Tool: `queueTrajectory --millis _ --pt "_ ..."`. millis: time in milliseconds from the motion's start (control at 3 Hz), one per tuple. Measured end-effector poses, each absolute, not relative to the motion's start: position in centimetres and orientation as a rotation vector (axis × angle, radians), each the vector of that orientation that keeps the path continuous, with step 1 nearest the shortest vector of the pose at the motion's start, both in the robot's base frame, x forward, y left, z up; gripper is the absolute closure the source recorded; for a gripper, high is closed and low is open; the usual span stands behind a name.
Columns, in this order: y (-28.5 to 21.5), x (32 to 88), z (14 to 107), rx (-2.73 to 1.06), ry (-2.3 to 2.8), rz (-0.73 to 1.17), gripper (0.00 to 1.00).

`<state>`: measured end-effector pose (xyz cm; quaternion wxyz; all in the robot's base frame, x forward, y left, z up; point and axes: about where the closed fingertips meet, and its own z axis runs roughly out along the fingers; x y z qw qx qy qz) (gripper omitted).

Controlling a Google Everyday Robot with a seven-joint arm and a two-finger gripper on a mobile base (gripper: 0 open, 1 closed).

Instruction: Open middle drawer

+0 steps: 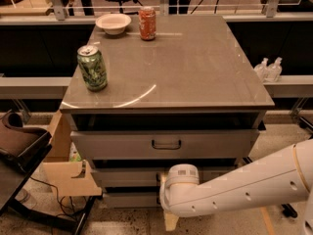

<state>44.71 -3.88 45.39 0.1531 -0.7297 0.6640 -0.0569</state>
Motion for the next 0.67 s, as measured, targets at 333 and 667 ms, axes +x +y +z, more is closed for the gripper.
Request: queueTrajectory --millis 333,667 --pt "-3.39 45.0 44.46 -2.127 1.918 -0.168 0.0" --pt "-3.21 45.31 43.63 -2.166 1.939 -0.174 0.0"
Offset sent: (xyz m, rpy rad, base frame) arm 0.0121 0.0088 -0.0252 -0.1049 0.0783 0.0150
